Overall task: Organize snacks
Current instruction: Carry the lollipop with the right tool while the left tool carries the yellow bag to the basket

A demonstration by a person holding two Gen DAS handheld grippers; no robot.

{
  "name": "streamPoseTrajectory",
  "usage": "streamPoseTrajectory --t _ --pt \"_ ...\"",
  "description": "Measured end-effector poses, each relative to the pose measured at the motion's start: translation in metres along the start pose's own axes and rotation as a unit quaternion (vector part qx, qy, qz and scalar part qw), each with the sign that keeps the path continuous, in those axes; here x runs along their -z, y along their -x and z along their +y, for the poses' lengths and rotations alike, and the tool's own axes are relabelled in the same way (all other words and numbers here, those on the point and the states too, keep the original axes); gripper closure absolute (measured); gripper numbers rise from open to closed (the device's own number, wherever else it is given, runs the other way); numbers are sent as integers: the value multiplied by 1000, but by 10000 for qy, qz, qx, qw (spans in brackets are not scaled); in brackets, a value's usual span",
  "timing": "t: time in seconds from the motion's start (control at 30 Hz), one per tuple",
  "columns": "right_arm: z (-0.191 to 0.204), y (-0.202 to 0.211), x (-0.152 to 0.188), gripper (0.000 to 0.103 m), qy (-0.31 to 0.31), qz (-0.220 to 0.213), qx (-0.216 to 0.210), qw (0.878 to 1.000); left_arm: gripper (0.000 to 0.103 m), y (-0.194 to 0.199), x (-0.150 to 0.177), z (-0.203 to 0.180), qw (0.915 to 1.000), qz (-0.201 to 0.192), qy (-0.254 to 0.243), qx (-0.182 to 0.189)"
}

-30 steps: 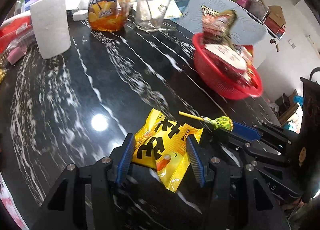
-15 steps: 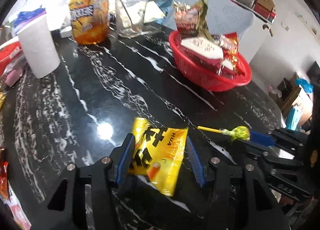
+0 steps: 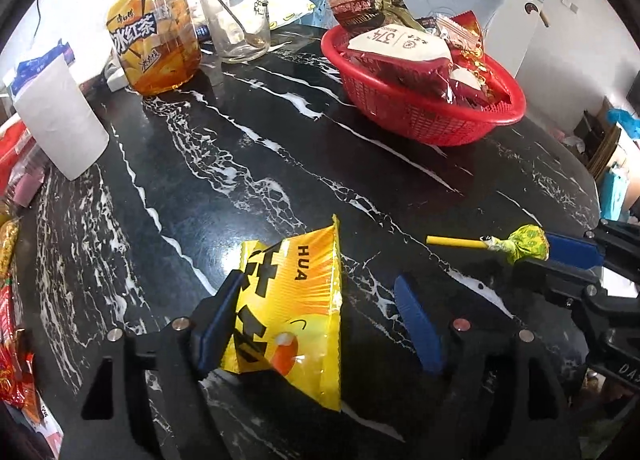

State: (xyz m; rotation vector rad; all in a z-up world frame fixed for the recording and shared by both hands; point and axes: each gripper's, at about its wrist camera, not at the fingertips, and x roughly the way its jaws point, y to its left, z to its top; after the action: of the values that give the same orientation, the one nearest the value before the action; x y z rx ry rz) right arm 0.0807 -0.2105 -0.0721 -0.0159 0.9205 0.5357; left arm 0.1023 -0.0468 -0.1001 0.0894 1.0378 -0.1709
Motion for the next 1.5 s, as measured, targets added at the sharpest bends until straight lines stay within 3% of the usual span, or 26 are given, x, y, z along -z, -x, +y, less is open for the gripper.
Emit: streamPoseTrajectory --t 0.1,0.13,0.17,0.27,0.5,0.9,1.23,1.5 --pt "0 -2 -1 78 -16 17 7 10000 35 4 3 4 9997 -108 227 -3" --pt "0 -3 -1 78 -23 23 8 10000 51 6 4 7 9993 -130 318 -122" --pt "0 -3 -1 78 -30 26 4 10000 62 8 4 10 9986 -161 434 -260" --pt "1 -3 -2 78 -29 13 1 10000 63 13 7 19 9974 -201 686 -3" --pt "3 1 -2 78 40 -48 -80 9999 63 25 15 14 9965 -117 766 306" --pt "-9 25 6 78 -136 -184 -195 9995 63 55 11 -15 9959 -388 626 526" --pt "-28 54 -4 78 -212 -543 -44 9983 63 78 -23 -41 9928 -812 399 783" --pt "-48 78 -36 78 -99 -984 226 9948 63 87 -67 -59 9886 -1177 268 903"
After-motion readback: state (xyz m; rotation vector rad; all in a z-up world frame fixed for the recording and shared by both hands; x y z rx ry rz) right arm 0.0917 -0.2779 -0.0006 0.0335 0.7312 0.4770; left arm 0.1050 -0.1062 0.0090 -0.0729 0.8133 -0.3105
